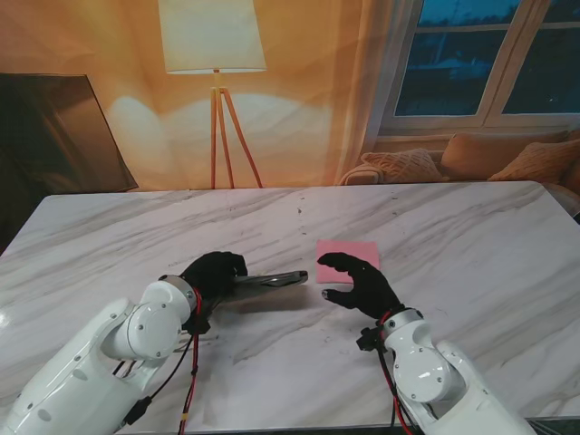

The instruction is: Collect documents into a storage pouch

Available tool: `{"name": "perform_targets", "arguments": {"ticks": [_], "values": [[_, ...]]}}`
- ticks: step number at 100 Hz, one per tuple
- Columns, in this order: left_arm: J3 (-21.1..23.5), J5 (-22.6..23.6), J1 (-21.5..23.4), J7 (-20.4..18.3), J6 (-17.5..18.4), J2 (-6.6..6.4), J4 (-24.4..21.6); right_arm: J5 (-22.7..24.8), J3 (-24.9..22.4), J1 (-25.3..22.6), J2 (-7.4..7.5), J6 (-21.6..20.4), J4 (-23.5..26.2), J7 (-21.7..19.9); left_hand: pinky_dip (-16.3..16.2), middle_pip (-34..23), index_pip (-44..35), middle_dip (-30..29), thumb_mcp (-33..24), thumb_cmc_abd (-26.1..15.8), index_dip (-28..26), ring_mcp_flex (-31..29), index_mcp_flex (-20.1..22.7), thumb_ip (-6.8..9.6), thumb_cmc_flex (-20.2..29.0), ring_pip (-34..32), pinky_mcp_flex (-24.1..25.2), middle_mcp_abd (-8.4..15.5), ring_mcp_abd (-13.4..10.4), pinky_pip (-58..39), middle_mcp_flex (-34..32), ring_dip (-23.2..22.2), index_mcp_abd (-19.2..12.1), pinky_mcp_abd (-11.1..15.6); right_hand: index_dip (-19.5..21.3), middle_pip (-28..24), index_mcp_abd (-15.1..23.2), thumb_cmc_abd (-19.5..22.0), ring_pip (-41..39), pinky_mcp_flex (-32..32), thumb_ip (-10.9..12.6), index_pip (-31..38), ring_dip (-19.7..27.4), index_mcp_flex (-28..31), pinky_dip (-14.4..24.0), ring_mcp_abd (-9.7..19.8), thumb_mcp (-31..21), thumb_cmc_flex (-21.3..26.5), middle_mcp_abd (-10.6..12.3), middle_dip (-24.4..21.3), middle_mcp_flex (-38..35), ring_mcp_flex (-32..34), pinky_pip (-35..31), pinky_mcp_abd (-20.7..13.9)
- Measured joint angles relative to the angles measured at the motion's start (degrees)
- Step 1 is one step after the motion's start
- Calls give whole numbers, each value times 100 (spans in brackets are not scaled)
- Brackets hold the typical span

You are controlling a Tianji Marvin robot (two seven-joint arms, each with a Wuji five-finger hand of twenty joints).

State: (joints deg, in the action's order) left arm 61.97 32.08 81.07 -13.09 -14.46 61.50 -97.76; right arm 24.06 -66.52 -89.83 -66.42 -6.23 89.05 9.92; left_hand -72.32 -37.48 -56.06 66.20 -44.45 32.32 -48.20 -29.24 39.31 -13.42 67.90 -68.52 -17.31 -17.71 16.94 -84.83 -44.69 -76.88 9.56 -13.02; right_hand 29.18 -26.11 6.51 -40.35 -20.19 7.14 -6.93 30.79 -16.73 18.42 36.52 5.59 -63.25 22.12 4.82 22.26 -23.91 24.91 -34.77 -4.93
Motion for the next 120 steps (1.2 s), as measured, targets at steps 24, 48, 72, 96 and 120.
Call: {"name": "perform_targets", "arguments": {"ticks": [24,48,72,96,120], "values": [[-114,-218,-72,-147,19,-2,-51,253,53,66,8,0,-86,82,-1,12,3,3,-41,56,0,-98,52,0,-16,-46,-58,-6,11,-7,-70,0,-1,-27,0,-202,-173,-420,-334,135,-96,0,-250,-3,258,3,-295,160,-147,17,0,129,-501,0],[-285,-575,-240,-344,5,-30,-59,201,111,74,31,-23,-83,1,-5,1,3,16,-97,101,0,-147,67,-1,-22,-69,-82,-31,12,-12,-73,0,-1,-34,59,-275,-196,-502,-335,125,-97,218,-263,316,259,3,-296,162,-210,35,-6,129,-551,0],[-509,-931,-528,-397,-66,-20,77,29,207,81,48,-26,-75,-162,-67,-2,7,23,-100,102,-1,-150,67,-1,-24,-104,-117,-48,12,-13,-73,0,-1,-36,463,-531,23,-331,-658,121,-97,700,-449,1344,259,-118,-296,162,-301,405,-660,581,-716,252],[-768,-1148,-809,-440,-132,9,222,-68,239,76,49,2,-45,-238,-69,-2,11,24,-95,99,325,-150,61,-1,-60,-157,-166,-66,33,-61,-73,0,-1,-37,108,-775,452,36,-1454,539,-678,1220,-1044,1727,313,-267,-267,544,-315,912,-1583,1384,-1569,494],[-892,-1381,-949,-408,-140,62,370,-176,236,56,53,37,8,-289,-70,68,-21,-23,-94,45,853,-147,48,-1,-76,-184,-139,-110,92,-65,-75,49,4,-86,-682,-946,850,222,-2383,1050,-819,1850,-1392,2005,485,-355,-98,1101,-383,1225,-2206,2048,-2651,577]]}}
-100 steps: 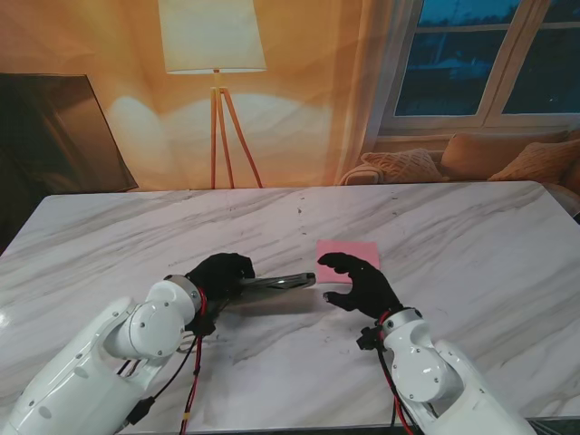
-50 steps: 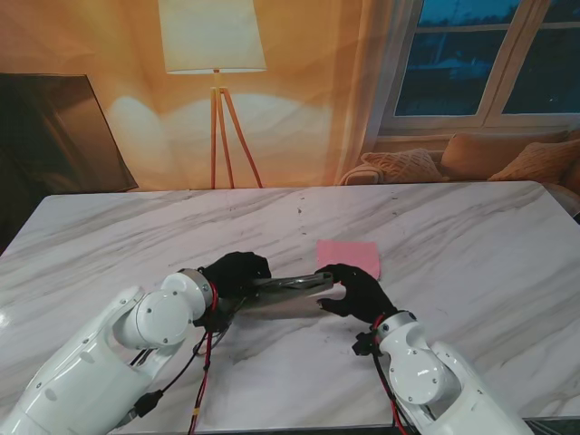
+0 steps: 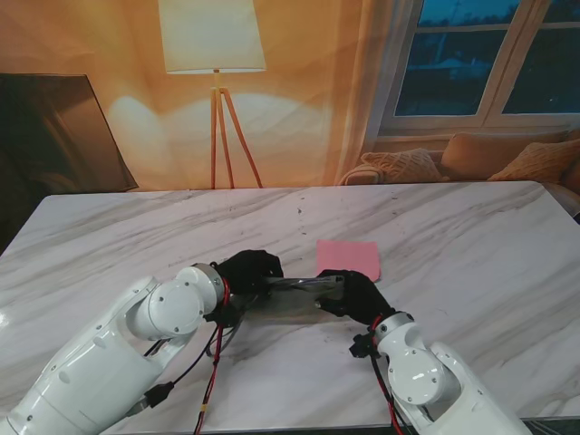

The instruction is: Collect documents into a storage pouch

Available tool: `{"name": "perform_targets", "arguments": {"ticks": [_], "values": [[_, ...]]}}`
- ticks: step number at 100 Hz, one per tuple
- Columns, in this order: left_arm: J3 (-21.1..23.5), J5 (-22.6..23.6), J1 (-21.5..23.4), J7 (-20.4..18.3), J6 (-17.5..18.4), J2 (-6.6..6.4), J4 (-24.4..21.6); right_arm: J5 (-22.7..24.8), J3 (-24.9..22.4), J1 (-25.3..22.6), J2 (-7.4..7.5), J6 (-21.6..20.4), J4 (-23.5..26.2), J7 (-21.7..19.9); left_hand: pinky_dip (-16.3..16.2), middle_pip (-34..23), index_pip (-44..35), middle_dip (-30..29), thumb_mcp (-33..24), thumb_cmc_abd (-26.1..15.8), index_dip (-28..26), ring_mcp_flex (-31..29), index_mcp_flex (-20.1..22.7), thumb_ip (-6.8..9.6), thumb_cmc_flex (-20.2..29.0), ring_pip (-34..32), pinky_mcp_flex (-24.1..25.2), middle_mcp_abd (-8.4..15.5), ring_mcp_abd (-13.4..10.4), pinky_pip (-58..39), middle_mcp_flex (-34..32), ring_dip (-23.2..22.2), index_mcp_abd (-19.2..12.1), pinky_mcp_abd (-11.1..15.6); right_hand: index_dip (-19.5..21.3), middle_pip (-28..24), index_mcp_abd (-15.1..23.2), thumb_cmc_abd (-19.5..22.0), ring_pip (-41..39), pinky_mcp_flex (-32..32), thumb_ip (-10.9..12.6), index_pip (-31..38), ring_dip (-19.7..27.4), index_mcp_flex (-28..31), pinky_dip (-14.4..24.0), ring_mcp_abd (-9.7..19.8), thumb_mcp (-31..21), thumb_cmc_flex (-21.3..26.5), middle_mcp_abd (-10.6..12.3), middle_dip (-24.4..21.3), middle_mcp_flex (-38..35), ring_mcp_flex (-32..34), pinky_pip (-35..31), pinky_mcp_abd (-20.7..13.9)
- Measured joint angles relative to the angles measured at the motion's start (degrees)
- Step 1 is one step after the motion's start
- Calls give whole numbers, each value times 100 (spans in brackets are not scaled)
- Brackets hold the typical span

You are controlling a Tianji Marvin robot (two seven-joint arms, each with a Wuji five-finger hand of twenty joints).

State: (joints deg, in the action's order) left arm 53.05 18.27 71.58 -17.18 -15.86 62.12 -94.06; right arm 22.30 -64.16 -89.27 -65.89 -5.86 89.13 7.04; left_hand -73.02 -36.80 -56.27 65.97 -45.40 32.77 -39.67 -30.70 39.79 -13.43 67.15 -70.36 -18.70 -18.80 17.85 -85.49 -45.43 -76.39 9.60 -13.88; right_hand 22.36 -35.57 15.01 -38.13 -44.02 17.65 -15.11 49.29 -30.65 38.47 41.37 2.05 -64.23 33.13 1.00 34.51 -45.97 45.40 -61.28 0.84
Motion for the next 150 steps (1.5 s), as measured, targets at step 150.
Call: {"name": "perform_targets", "arguments": {"ticks": [150], "values": [[2770,1995,2255,-625,441,-237,-1555,9,58,43,-81,38,-61,304,2435,1276,3449,-3394,-672,-827,1540,1495,-1286,861,-1906,3677,2210,529,137,2073,1981,3083,-279,-10,677,69,-554,333,-1149,590,-84,-898,207,1329,-32,-34,778,996,-121,215,-823,775,-1110,119]]}}
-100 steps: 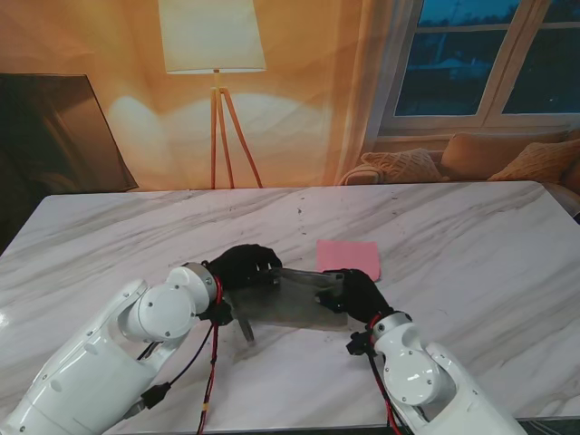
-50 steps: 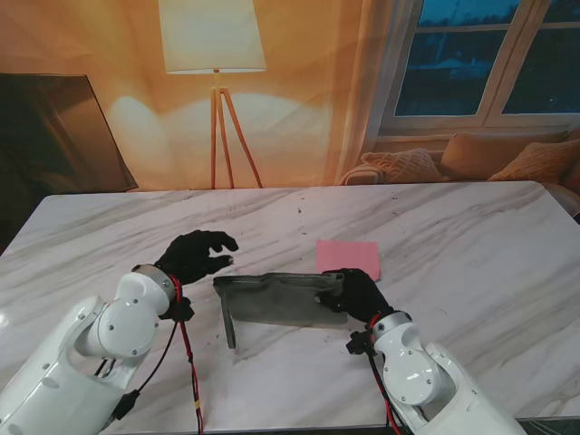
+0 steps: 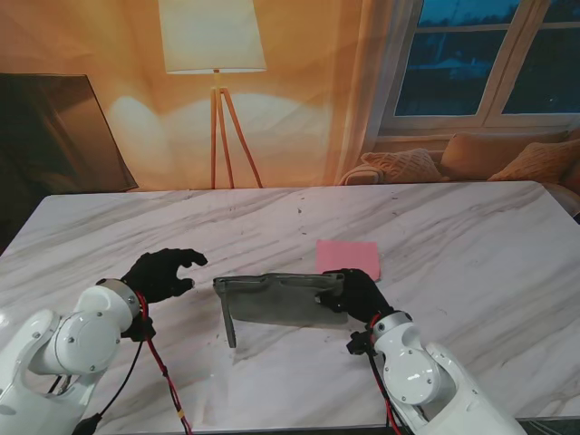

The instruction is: Collect documents into a storage pouch

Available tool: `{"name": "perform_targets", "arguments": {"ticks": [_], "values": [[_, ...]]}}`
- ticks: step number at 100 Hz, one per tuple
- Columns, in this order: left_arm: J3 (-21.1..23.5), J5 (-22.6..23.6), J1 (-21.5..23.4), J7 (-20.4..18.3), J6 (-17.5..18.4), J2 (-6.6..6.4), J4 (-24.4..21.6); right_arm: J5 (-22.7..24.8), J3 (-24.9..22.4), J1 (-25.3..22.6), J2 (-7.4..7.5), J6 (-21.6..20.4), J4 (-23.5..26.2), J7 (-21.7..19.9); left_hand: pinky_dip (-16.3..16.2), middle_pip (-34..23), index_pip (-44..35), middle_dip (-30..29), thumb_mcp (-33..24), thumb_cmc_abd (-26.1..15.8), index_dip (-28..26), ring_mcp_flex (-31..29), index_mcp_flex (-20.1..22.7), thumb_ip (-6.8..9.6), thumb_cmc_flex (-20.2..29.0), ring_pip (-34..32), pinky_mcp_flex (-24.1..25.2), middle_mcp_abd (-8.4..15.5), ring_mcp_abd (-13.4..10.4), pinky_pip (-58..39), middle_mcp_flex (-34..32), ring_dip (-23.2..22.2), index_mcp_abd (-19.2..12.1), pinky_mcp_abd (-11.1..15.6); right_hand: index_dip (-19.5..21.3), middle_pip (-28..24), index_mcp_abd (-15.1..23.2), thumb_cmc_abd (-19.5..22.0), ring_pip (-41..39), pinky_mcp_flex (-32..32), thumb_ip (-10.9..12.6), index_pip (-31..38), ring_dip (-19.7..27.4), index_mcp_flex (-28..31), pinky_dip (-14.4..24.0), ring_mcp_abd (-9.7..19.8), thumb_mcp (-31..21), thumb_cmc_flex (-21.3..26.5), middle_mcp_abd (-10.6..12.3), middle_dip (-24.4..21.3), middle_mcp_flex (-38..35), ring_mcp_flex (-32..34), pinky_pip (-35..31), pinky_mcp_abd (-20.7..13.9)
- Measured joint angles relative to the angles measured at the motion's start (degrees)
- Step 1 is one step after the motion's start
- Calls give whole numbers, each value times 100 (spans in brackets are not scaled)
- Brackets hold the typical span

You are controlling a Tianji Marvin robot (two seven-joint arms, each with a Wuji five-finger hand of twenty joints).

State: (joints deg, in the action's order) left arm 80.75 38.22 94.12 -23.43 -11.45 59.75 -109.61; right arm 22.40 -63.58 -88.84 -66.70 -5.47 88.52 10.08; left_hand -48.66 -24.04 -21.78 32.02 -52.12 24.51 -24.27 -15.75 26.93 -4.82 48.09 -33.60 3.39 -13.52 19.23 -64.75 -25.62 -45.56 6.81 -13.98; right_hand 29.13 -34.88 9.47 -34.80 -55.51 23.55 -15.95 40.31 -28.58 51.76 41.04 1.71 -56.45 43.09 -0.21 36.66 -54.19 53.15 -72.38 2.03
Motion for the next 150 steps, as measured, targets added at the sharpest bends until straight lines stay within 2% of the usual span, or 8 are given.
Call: {"name": "perform_targets", "arguments": {"ticks": [13,42,59,76,95,113,129,150], "values": [[77,-243,72,-228,6,-58,1,-16,-4,0,-1,17,3,0,139,238,152,-201,-6,217,66,60,-222,1,-133,305,68,86,-46,471,198,210,-69,3,23,0,-15,0,0,-2,0,-3,0,0,-9,0,0,0,-1,0,0,0,0,0],[-8,-558,54,-171,43,-82,358,-70,-9,-6,-1,42,18,-31,293,447,513,-338,135,343,196,324,-545,2,-615,720,126,144,-101,1461,553,389,-131,-12,28,0,-41,5,0,-11,0,-4,0,0,-23,-1,0,3,-2,0,0,0,0,0],[-255,-922,-76,201,20,-72,759,-95,-11,-9,-1,56,24,-39,299,428,785,-369,154,407,266,324,-687,1,-774,861,131,139,-101,1887,487,511,-130,-64,29,0,-56,21,0,-148,0,-5,0,0,-54,-1,0,4,-2,0,1,-5,69,-5],[-450,-1103,-228,240,61,-41,1061,-121,-14,-19,-1,81,45,-58,301,499,793,-427,229,481,241,328,-683,0,-820,1086,131,139,-101,2155,726,643,-130,-72,30,0,-70,64,3,-157,2,-41,0,-1,-91,-2,10,5,-5,0,5,-9,123,-7],[-747,-1176,-471,737,170,52,1443,-132,-11,-20,-1,80,46,-59,328,569,874,-494,229,482,293,390,-771,1,-820,1251,132,139,-105,2370,788,737,-130,-123,30,0,-75,65,7,-198,5,-41,0,-1,-95,-2,11,6,-5,0,5,-9,124,-8],[-971,-1751,-746,1122,393,163,1843,-63,12,7,0,51,9,-17,328,580,793,-567,199,469,241,390,-752,60,-800,1393,134,77,-105,2589,788,849,-169,-142,31,0,-76,65,17,-198,5,-41,0,-1,-95,-2,11,6,-5,0,5,-9,124,-8],[-1114,-1991,-939,1143,497,238,2049,-96,25,27,-1,47,-7,-17,329,629,564,-649,197,389,241,390,-725,61,-630,1571,134,77,-107,2747,786,1001,-344,-155,32,0,-76,66,18,-197,5,-41,0,-1,-96,-2,11,6,-5,0,5,-9,124,-8],[-1260,-2320,-1096,1129,542,282,2170,-94,25,27,-3,49,-8,-14,334,569,204,-691,191,94,129,390,-36,62,-244,1624,134,330,-157,2788,506,1102,-412,-156,32,0,-76,66,18,-197,5,-41,0,-1,-96,-2,12,6,-5,0,5,-9,124,-8]]}}
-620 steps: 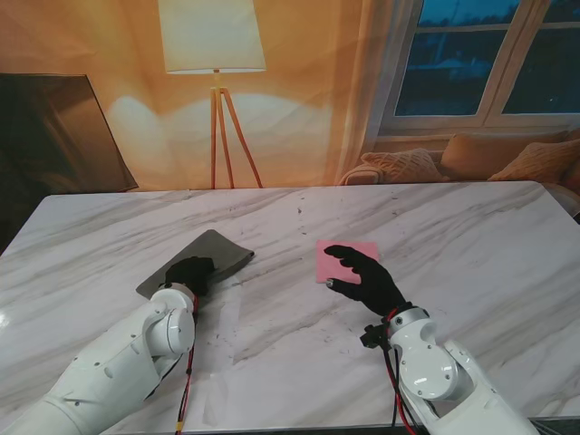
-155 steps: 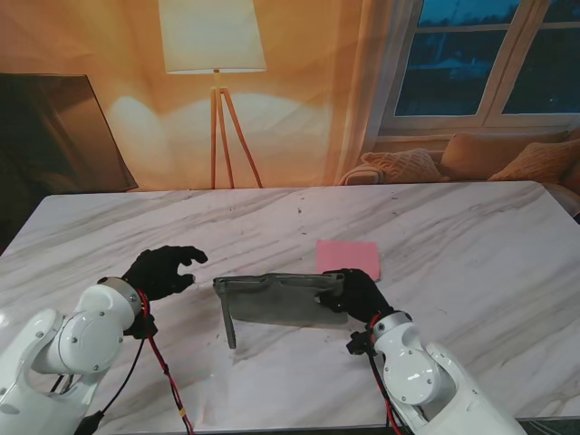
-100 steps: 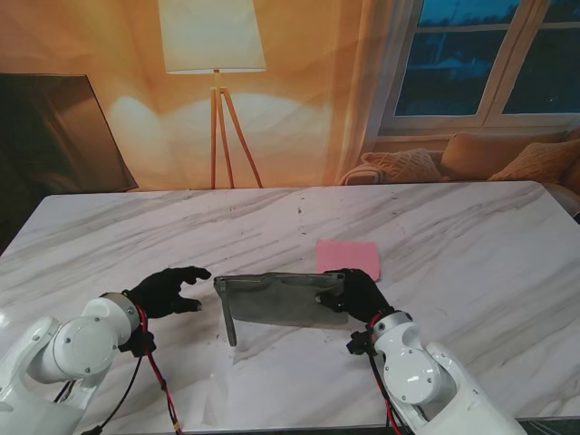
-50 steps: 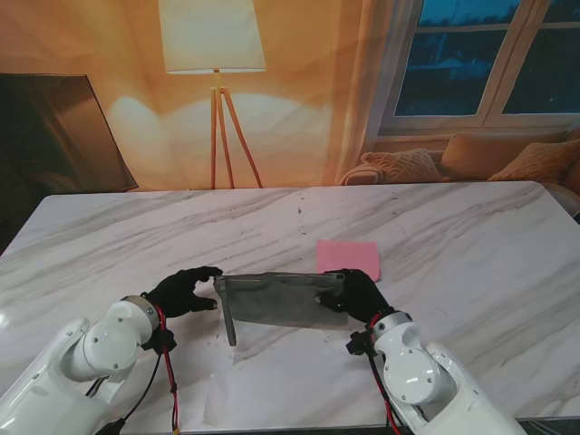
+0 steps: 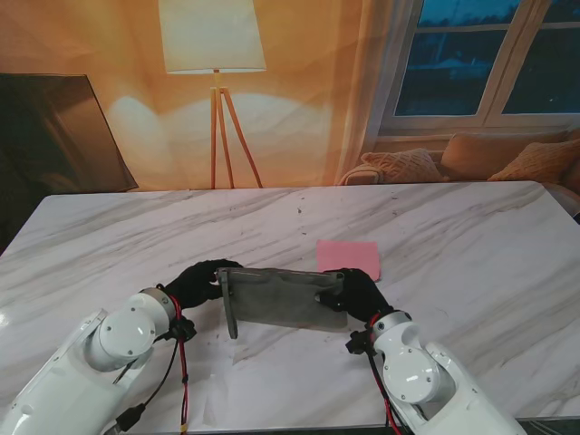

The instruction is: Collect documents into a storage pouch

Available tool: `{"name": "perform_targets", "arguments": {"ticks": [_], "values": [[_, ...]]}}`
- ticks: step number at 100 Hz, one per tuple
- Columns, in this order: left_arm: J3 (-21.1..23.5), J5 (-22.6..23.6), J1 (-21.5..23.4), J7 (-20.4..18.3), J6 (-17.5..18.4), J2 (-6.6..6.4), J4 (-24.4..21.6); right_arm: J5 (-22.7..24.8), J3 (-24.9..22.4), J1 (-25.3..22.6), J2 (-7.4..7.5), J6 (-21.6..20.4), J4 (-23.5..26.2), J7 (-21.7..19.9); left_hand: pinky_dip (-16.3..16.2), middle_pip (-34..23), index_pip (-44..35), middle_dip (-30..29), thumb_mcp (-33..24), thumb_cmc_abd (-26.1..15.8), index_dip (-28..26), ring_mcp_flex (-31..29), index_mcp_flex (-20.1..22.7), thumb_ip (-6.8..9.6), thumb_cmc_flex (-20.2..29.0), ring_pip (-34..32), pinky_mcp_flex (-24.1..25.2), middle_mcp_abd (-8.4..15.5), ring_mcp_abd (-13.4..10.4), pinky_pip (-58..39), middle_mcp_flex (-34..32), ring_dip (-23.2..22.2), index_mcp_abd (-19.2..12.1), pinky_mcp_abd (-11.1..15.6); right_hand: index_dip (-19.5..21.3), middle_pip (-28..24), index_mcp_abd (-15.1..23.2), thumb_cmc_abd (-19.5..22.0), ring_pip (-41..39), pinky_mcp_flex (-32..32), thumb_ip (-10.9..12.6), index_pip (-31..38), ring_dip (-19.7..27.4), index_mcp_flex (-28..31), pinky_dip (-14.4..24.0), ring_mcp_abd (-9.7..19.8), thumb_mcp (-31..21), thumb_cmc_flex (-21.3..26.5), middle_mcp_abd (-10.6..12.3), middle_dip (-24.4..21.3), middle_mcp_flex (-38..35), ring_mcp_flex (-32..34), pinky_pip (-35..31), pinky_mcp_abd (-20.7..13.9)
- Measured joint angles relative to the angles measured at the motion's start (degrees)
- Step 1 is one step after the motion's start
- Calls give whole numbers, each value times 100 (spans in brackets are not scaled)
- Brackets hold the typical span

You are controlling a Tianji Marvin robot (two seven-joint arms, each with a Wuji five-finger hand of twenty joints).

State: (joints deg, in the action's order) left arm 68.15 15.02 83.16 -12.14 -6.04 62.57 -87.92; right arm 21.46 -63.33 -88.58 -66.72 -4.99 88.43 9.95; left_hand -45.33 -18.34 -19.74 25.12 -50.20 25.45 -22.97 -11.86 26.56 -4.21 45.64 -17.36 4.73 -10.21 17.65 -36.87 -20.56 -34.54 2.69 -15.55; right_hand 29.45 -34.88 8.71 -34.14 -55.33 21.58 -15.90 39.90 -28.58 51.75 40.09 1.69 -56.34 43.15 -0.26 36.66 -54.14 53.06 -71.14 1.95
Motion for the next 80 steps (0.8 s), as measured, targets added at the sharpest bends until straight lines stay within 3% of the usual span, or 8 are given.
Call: {"name": "perform_targets", "arguments": {"ticks": [9,17,25,39,44,59,80], "values": [[-50,-220,-35,31,42,27,55,-23,7,1,0,13,0,-1,115,-49,-201,-114,-24,-116,-3,-23,396,1,176,-82,1,268,0,182,-557,19,0,-1,0,0,0,0,0,1,0,0,0,0,0,0,0,0,0,0,0,0,1,0],[-85,-286,-35,108,51,53,60,-41,16,3,0,22,0,-7,141,-202,-452,-91,11,-250,-63,-314,745,1,262,-348,0,328,-2,219,-1168,-41,4,-2,0,0,0,0,0,2,0,0,0,0,-1,0,0,0,-1,0,0,4,1,0],[-92,-282,-6,280,115,86,59,-32,24,4,2,22,0,-7,143,-408,-770,-68,300,-236,-224,-599,1080,-282,695,-691,0,318,-3,219,-1736,-152,5,-3,-12,0,0,1,2,4,0,-2,0,0,-1,0,0,0,-1,0,0,4,1,0],[-3,-564,134,340,206,131,-39,-33,31,5,2,27,0,-16,161,-356,-1338,1200,991,-253,-242,-920,1601,-327,1415,-1273,-3,103,-4,152,-2749,-393,7,-16,-142,0,0,1,65,4,0,-4,0,0,-1,0,5,0,-2,0,0,4,1,0],[32,-587,178,306,236,131,-92,-35,36,5,2,33,0,-17,163,-359,-1607,1557,1218,-311,-230,-1040,1740,-327,1578,-1501,-3,41,8,14,-2968,-518,12,-37,-397,0,0,1,120,4,0,77,0,-13,-1,0,5,0,-2,0,0,4,1,0],[81,-533,251,301,327,127,-172,-33,43,4,1,41,-6,-5,163,-629,-2092,2331,1670,-380,-236,-1152,1729,-327,1883,-2172,-4,-36,260,-262,-3096,-1002,66,-45,-920,79,78,1,206,-1,9,798,0,-385,-15,0,-21,-83,-24,0,124,-19,56,0],[83,-695,298,707,560,188,-166,24,-20,-10,-4,102,7,-3,31,-1323,-2345,2525,1765,-367,-611,-1338,1627,-383,1939,-2868,-8,-98,531,-1537,-3093,-1471,83,-46,-961,13,188,-115,607,-262,25,1151,0,-974,-70,47,-451,-424,-33,-276,934,-397,332,-51]]}}
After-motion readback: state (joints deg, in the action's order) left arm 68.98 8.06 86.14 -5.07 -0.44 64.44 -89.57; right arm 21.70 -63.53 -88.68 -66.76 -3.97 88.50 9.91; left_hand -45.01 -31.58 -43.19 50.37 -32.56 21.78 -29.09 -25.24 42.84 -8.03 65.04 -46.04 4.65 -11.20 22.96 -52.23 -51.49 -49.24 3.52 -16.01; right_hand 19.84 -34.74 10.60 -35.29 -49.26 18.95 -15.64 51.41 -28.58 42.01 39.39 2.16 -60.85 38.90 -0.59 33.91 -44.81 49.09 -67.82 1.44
